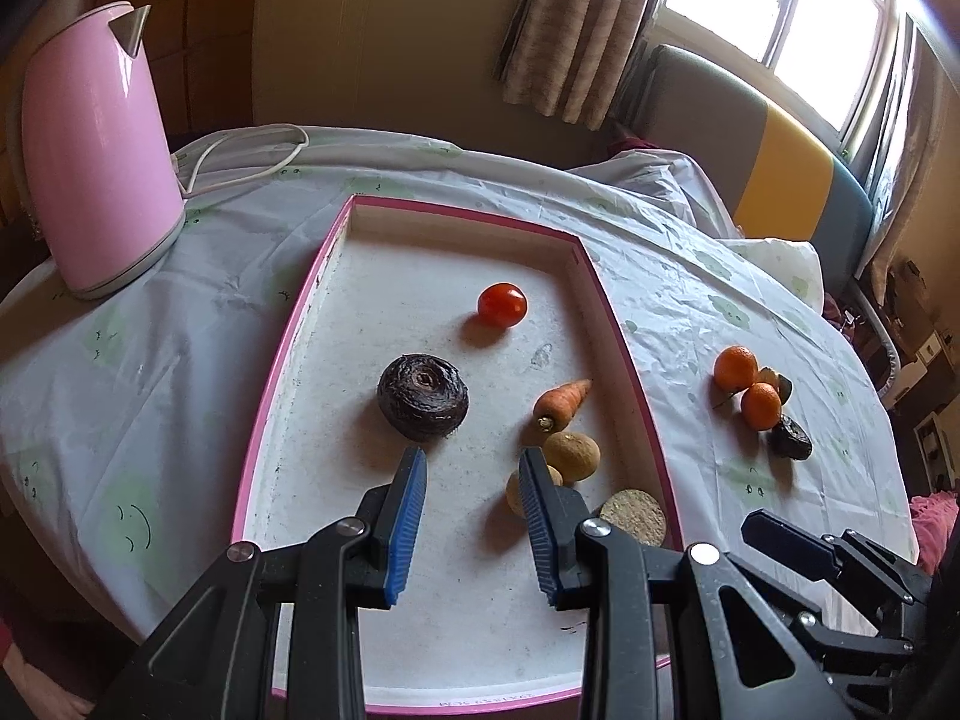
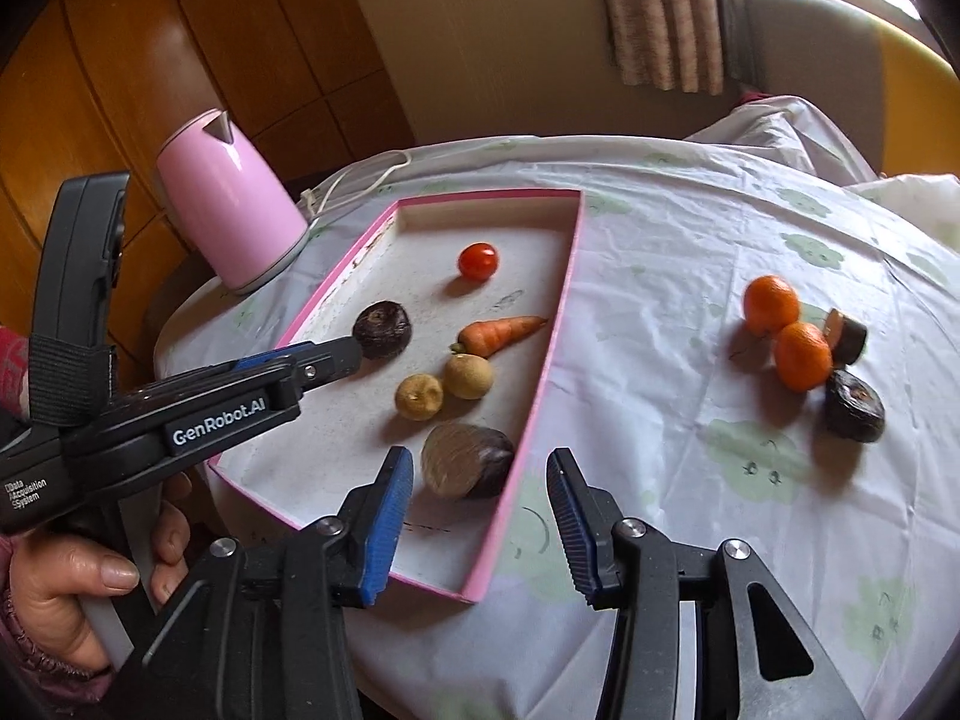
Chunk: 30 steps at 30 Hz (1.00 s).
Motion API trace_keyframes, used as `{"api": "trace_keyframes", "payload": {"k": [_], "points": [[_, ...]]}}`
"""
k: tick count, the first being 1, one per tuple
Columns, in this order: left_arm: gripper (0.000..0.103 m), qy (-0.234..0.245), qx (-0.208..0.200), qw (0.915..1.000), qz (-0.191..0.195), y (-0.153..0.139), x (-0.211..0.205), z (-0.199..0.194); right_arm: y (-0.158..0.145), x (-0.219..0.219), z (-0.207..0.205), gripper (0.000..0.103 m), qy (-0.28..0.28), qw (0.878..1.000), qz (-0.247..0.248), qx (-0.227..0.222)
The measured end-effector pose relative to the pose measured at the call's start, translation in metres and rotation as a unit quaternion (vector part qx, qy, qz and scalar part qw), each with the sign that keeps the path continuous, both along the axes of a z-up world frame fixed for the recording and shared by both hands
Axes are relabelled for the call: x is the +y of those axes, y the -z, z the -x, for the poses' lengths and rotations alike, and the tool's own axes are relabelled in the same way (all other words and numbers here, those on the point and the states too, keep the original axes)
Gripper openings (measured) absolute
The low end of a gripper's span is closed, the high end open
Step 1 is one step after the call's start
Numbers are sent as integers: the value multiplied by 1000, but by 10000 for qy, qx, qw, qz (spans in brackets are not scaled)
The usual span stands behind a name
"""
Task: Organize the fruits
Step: 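Carry the dark cut root piece into the tray and open the right tool, then move the left tool to a mandarin orange and grasp it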
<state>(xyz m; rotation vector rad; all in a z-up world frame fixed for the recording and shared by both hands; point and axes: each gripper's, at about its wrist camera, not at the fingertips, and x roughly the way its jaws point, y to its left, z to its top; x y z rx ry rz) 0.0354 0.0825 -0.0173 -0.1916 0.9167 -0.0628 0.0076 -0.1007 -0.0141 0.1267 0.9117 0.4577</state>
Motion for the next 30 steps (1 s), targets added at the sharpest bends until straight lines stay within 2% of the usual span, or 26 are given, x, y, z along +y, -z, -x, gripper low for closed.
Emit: {"api": "trace_keyframes", "payload": {"k": [11, 19, 30], "points": [[32, 356, -53, 9993, -97, -5, -24, 4, 5, -51, -1, 49, 858, 9962, 115, 24], [32, 566, -18, 9983, -163, -3, -39, 7, 7, -90, 0, 53, 1460, 9892, 141, 50], [32, 899, -20, 9958, -175, -3, -60, 6, 12, -131, 3, 53, 2007, 9792, 275, 98]]}}
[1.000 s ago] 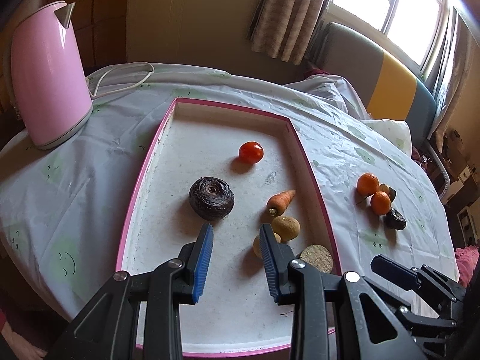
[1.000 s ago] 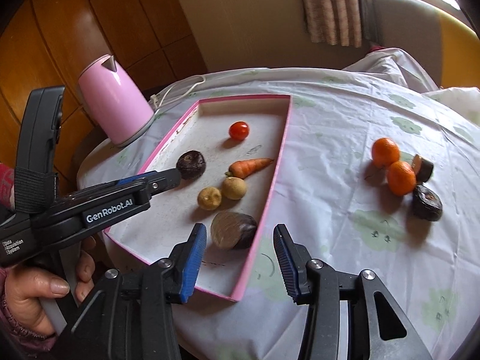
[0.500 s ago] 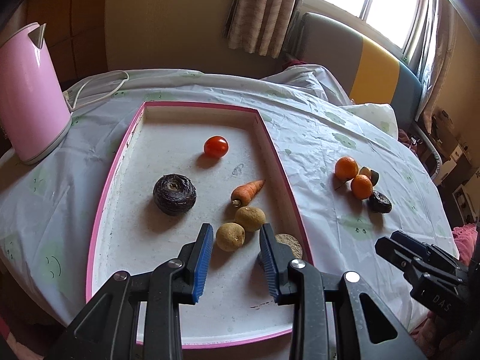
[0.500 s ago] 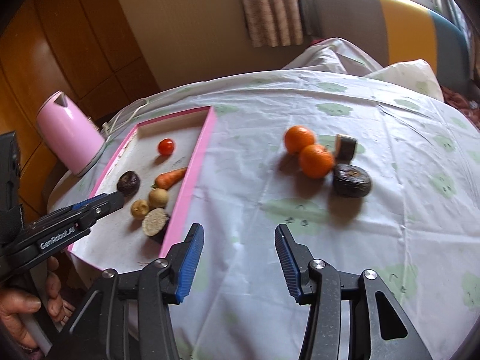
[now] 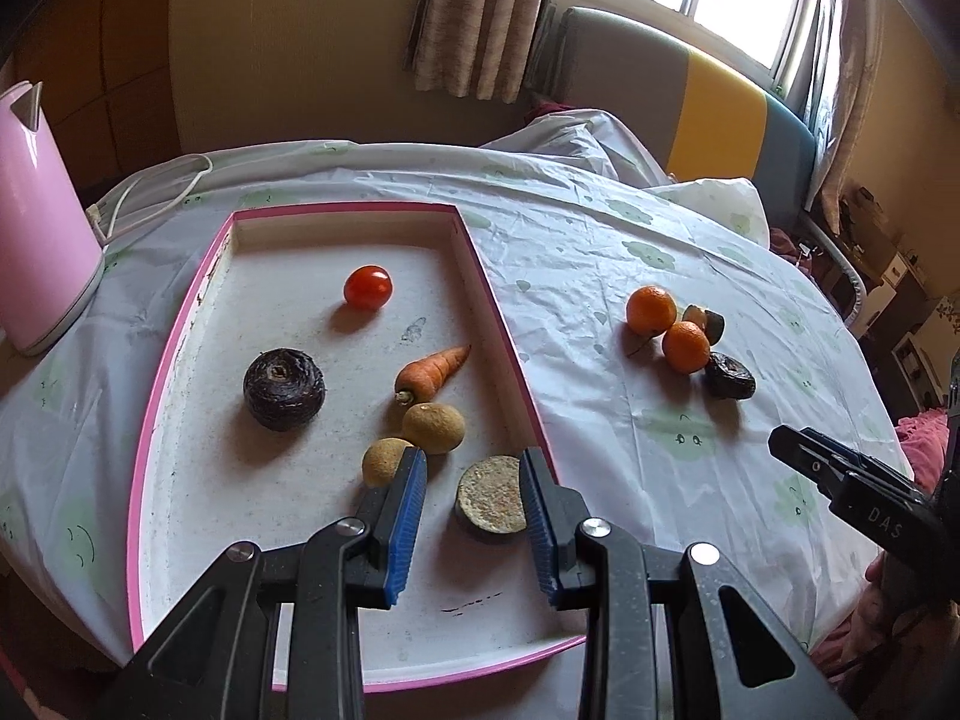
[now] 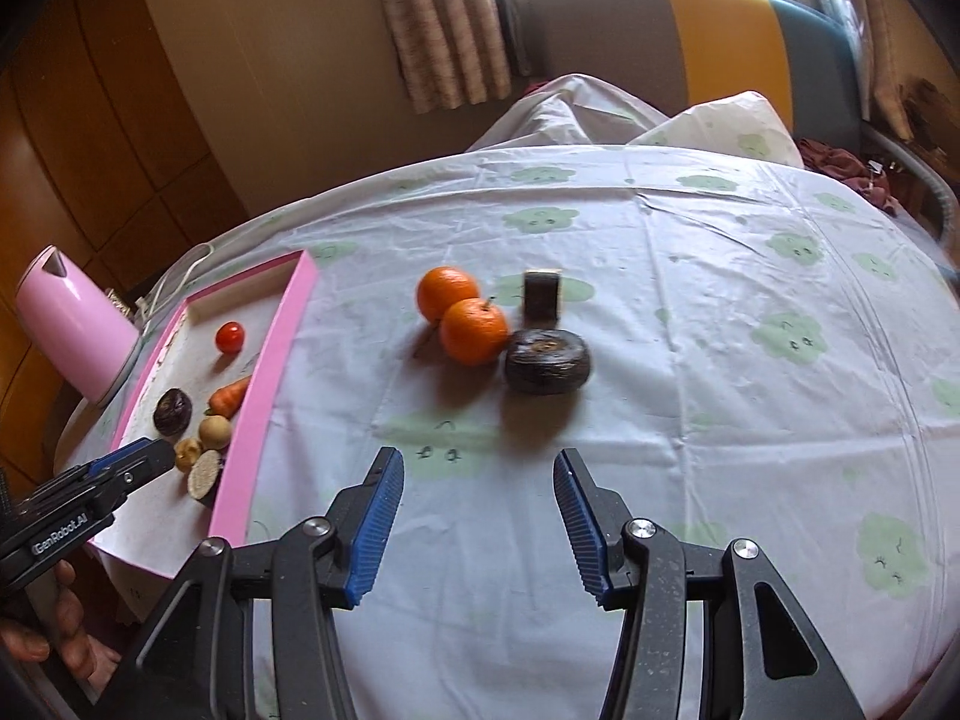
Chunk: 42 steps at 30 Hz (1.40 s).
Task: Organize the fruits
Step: 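Move the left tool to a mandarin orange and grasp it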
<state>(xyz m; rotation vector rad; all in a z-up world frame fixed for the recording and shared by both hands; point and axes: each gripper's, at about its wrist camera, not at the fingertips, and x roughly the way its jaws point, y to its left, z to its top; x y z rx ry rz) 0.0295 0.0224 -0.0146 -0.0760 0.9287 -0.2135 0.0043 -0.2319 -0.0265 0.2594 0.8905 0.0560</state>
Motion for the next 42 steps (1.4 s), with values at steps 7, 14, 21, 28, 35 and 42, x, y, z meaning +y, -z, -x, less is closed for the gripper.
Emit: {"api": "trace_keyframes", "payload": {"k": [7, 14, 21, 28, 35, 42], "points": [[32, 233, 22, 9997, 59, -3, -15, -3, 3, -26, 1, 53, 362, 9993, 68, 62], [32, 581, 19, 9982, 131, -6, -42, -12, 11, -34, -4, 56, 411, 9991, 53, 132], [32, 1024, 263, 9929, 545, -4, -82, -35, 12, -36, -2, 56, 386, 9991, 159, 82], [38, 1149, 794, 9845, 1056, 11, -118, -67, 15, -52, -1, 56, 518, 9986, 87, 112], [41, 1062, 887, 9835, 1167, 18, -144, -92, 22, -61, 0, 56, 574, 9982, -40, 174], [44, 764, 893, 9896, 833, 34, -154, -112, 25, -63, 0, 56, 548, 9983, -103, 172]]}}
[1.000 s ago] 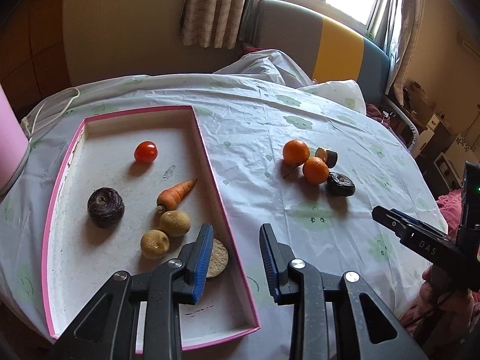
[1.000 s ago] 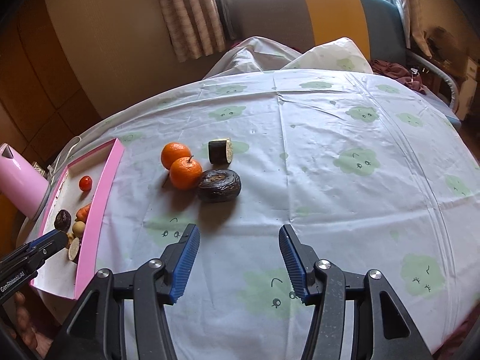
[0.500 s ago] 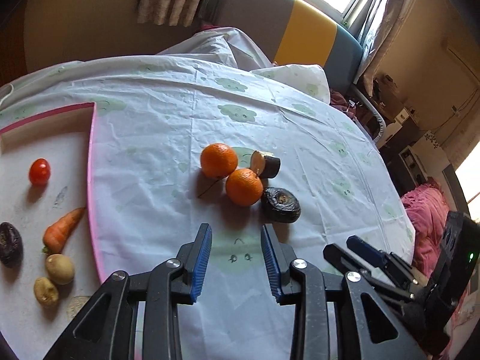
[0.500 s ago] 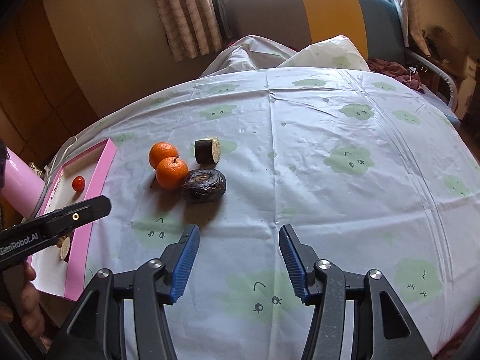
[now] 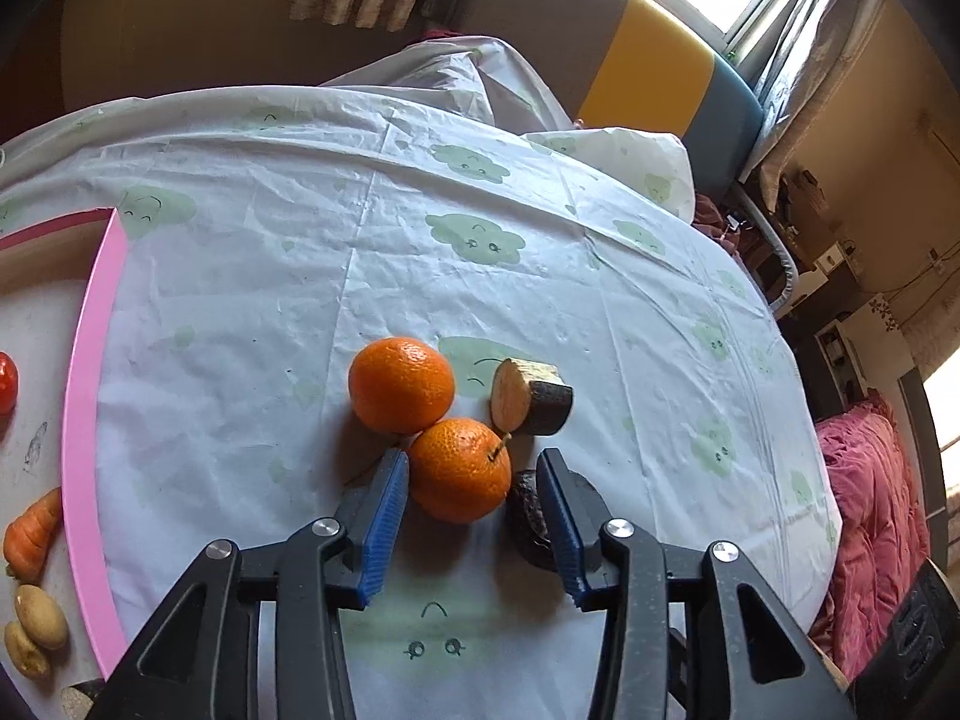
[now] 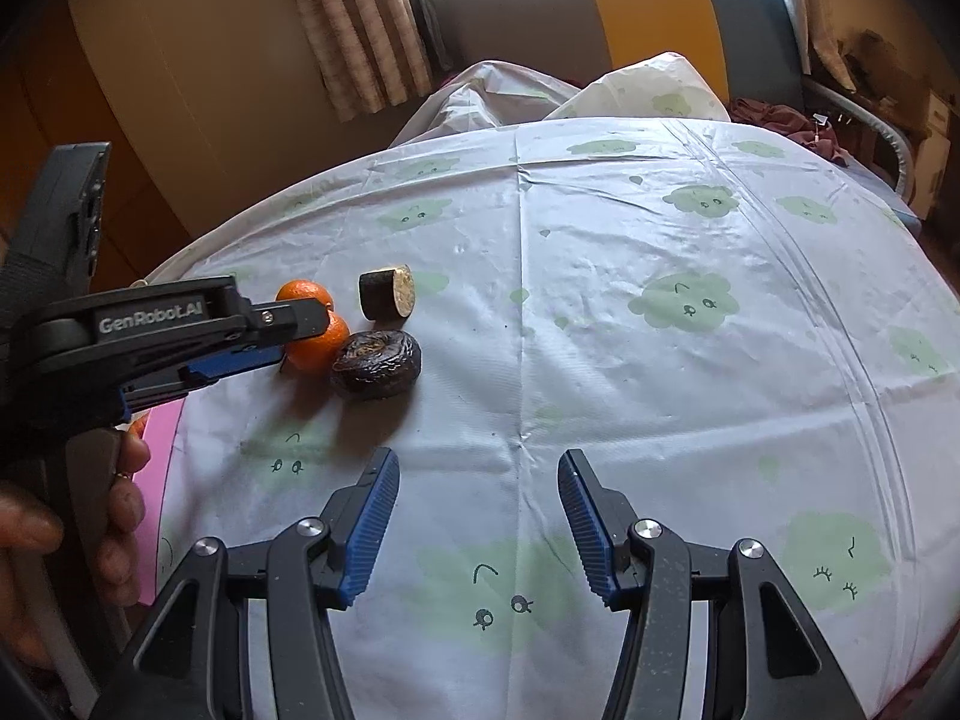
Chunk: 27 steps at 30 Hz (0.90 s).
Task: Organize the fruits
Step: 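Move the left tool to a mandarin orange and grasp it, then grasp the dark round root with the right tool while the left tool holds the orange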
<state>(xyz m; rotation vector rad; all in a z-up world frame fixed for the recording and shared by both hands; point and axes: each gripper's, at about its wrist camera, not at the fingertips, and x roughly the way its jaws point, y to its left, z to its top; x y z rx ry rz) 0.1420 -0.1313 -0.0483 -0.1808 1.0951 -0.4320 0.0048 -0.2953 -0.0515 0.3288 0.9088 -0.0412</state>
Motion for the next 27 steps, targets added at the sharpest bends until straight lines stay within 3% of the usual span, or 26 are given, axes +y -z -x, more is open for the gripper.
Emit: {"api": "trace_keyframes", "payload": {"k": [3, 7, 13, 18, 27], "points": [[38, -49, 124, 9997, 222, 9, 9, -3, 1, -2, -1, 56, 31, 10000, -17, 3], [37, 99, -16, 9998, 178, 7, 17, 10, 4, -4, -2, 56, 52, 10000, -66, 42], [37, 312, -360, 9987, -176, 2, 32, 49, 5, -2, -5, 56, 32, 9999, -137, 78], [38, 472, -932, 9935, -453, 5, 38, 82, 4, 2, -6, 56, -10, 9999, -118, 81], [38, 314, -890, 9953, -205, 11, 44, 78, -3, 11, -14, 56, -249, 9993, -274, 59]]}}
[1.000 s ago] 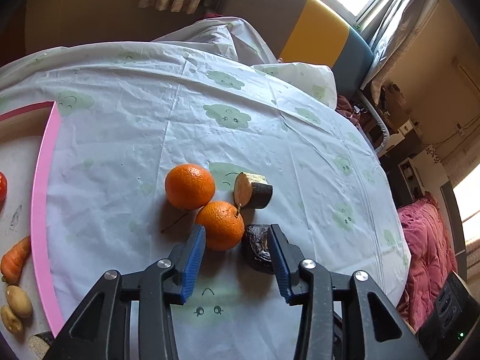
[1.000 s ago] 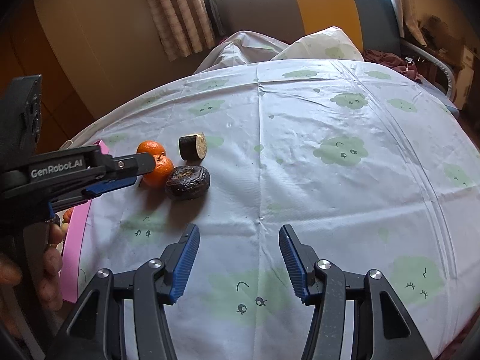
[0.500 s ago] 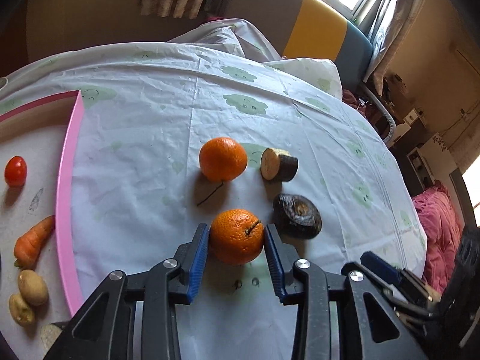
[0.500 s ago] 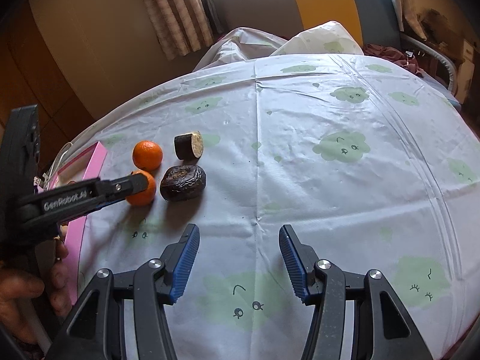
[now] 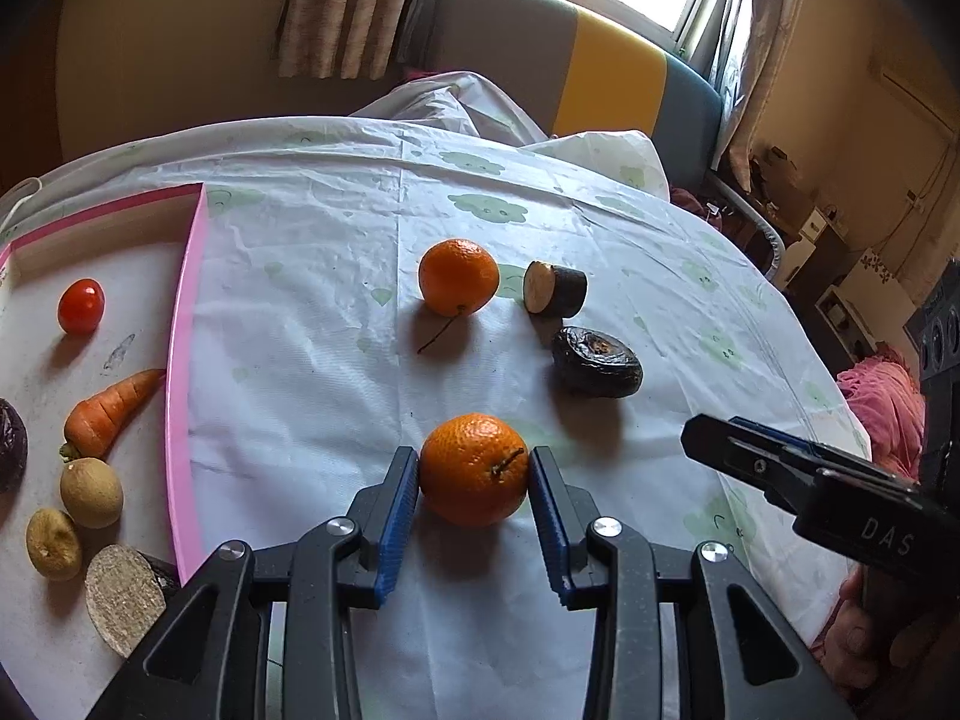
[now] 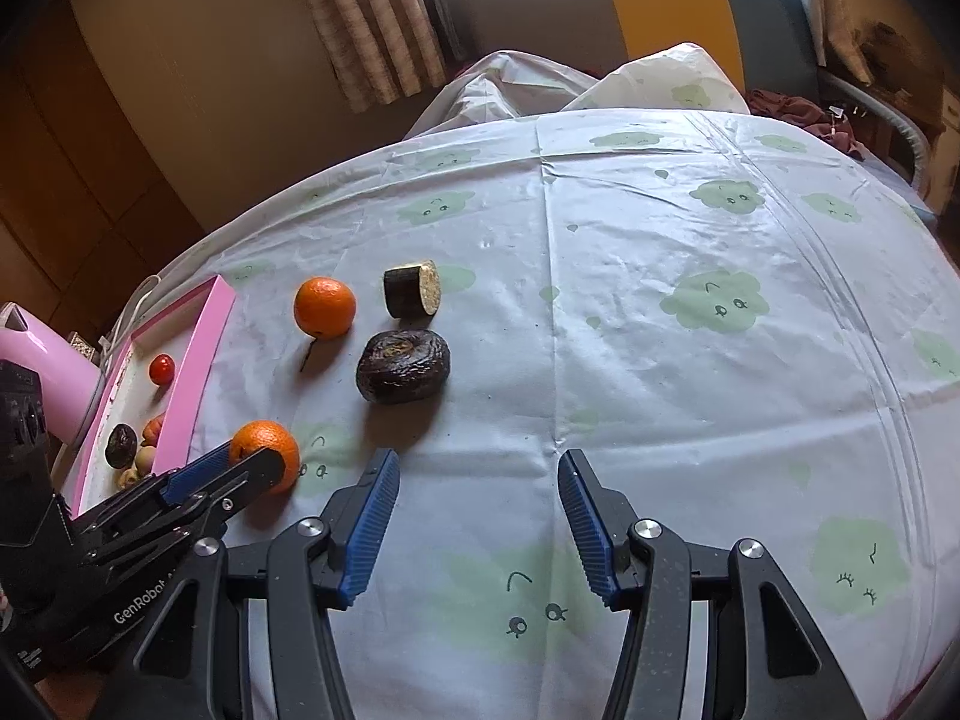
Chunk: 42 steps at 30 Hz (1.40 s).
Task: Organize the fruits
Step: 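Grasp the dark round root with the right tool while the left tool holds the orange, then carry the orange into the tray and open the left tool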
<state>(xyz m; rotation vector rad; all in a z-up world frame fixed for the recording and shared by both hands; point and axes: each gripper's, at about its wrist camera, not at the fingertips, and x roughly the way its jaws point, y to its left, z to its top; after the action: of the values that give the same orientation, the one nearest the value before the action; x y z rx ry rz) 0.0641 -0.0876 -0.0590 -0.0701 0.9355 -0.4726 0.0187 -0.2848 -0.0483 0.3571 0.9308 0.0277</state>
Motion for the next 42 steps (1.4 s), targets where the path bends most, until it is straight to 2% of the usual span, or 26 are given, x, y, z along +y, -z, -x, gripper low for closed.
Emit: {"api": "trace_keyframes", "payload": {"k": [2, 5, 17, 19, 21, 28, 33, 39, 42], "points": [[38, 1, 2, 10000, 35, 0, 1, 0, -4, 4, -8, 57, -92, 9999, 3, -55], [38, -1, -2, 10000, 78, 1, 2, 1, -7, 13, -22, 70, -313, 9994, -38, -116], [38, -37, -10, 9998, 203, 4, 5, 3, 4, 27, -65, 70, -638, 9977, 193, 137], [38, -30, -13, 9998, 203, 4, 5, 3, 8, 30, -70, 67, -714, 9969, 260, 183], [38, -29, 3, 9998, 205, 4, 5, 2, 13, 35, -75, 46, -831, 9951, 438, 309], [38, -13, 9, 9999, 105, 1, 2, 3, 9, 39, -48, 46, -815, 9936, 770, 147], [37, -32, 53, 10000, -29, -2, 1, 6, 11, 34, -24, 46, -721, 9943, 784, 94], [37, -116, 166, 9998, -64, -9, 9, 13, 13, 35, -19, 46, -631, 9946, 819, 6], [37, -161, 79, 9998, -43, -19, 17, 20, 14, 34, -18, 46, -562, 9953, 784, -36]]}}
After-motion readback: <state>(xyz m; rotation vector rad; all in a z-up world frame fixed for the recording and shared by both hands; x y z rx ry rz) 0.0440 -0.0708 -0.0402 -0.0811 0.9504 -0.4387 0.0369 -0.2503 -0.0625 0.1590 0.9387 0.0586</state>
